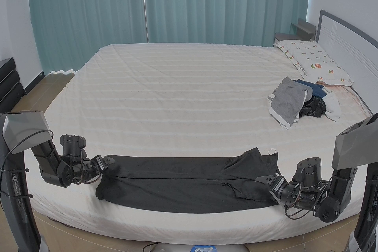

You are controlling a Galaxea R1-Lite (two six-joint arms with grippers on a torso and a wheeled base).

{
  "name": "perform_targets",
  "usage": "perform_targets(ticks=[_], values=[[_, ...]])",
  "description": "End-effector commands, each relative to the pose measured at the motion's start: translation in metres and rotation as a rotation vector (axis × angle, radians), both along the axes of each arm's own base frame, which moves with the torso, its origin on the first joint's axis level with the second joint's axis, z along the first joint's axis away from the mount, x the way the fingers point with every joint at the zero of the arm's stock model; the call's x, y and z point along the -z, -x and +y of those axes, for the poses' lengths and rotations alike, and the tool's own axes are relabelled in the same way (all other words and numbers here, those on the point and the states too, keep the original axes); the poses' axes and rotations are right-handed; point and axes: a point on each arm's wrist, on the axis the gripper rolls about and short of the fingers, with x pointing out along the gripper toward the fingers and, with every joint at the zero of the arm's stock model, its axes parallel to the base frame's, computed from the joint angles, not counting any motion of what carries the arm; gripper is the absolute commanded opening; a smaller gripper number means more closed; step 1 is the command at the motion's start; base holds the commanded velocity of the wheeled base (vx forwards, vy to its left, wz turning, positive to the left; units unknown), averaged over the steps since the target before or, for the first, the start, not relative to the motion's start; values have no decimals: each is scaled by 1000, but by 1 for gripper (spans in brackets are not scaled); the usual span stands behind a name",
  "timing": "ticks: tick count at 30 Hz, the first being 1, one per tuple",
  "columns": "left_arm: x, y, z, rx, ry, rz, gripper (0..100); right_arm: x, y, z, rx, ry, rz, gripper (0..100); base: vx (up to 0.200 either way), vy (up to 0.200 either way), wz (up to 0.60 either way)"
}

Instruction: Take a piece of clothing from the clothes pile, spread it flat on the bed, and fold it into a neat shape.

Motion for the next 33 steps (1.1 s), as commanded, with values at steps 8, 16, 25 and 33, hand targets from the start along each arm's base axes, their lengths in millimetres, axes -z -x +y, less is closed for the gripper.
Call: perform_targets(ticks=[8, 16, 25, 33], values=[[-20, -9, 17, -43, 186, -61, 100, 7, 1, -1, 34, 121, -16, 100, 0, 0, 0], [-17, -9, 18, -41, 189, -55, 100, 17, -8, -14, 35, 188, -39, 100, 0, 0, 0], [-17, -9, 18, -41, 189, -56, 100, 30, -13, -17, 16, 203, -63, 100, 0, 0, 0], [-18, -9, 18, -41, 189, -58, 100, 36, -17, -16, -8, 195, -56, 0, 0, 0, 0]])
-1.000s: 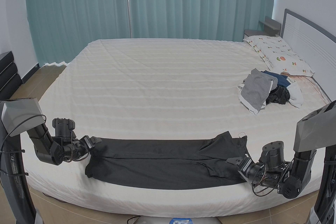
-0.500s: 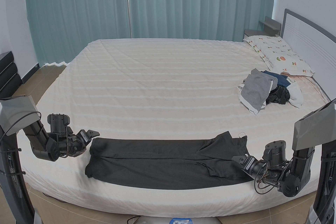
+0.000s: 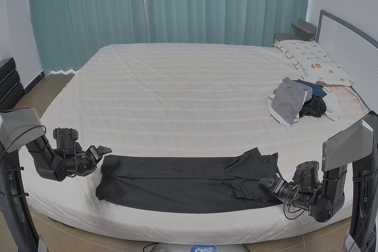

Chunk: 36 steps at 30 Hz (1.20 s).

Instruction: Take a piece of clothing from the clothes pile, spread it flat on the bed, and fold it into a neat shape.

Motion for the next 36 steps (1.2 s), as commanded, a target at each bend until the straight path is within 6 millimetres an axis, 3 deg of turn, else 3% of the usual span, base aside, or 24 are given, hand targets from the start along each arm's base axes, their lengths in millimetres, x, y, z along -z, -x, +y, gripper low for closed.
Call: perform_targets(ticks=[1, 14, 31, 32, 36], values=[[0, 0, 0, 0, 0, -1, 100, 8, 1, -1, -6, 14, 25, 0, 0, 0, 0], [0, 0, 0, 0, 0, 2, 100, -3, -2, -16, 38, 19, -10, 0, 0, 0, 0], [-4, 0, 0, 1, 0, -9, 100, 1, 1, -23, -11, 37, 17, 0, 0, 0, 0], [-4, -1, 0, 3, -1, -12, 100, 2, 1, -23, -18, 38, 18, 100, 0, 0, 0], [-4, 0, -2, 11, -7, -11, 100, 0, 0, -24, -17, 31, 6, 100, 0, 0, 0]])
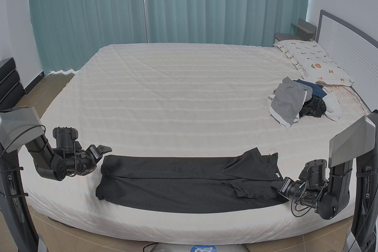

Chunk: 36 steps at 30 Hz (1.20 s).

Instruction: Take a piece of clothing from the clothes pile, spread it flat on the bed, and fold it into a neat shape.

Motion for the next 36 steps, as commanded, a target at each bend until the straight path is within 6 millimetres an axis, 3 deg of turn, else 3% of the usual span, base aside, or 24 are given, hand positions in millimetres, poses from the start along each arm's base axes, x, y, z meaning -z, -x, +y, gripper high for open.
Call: perform_targets(ticks=[1, 10, 21, 36], values=[[0, 2, -1, 8, -3, 2, 100, -3, 1, -3, 10, -3, -15, 100, 0, 0, 0], [15, 12, -10, 162, -138, 27, 100, -8, 7, -6, 20, -12, -38, 100, 0, 0, 0], [37, 10, -26, 280, -233, 45, 100, -18, 8, -18, 64, -20, -60, 100, 0, 0, 0], [48, 5, -27, 250, -351, -22, 100, -17, 8, -16, 56, -20, -55, 100, 0, 0, 0]])
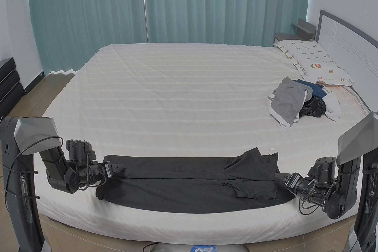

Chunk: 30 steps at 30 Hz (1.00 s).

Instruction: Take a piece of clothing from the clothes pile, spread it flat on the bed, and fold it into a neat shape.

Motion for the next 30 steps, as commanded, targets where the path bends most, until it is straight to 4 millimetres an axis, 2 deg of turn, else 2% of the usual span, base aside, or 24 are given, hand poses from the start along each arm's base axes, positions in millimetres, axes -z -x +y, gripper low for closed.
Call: perform_targets(ticks=[1, 13, 14, 30], values=[[9, 2, 0, -1, -2, 27, 100, -1, 0, 1, -3, -2, -8, 100, 0, 0, 0], [12, 8, 0, 33, -22, 43, 100, -1, 0, 2, -5, -1, -8, 100, 0, 0, 0], [12, 7, 0, 33, -22, 42, 0, 0, 0, 2, -5, -1, -6, 100, 0, 0, 0], [8, 9, 8, 3, -16, 25, 0, -1, 0, 1, -2, -4, -6, 100, 0, 0, 0]])
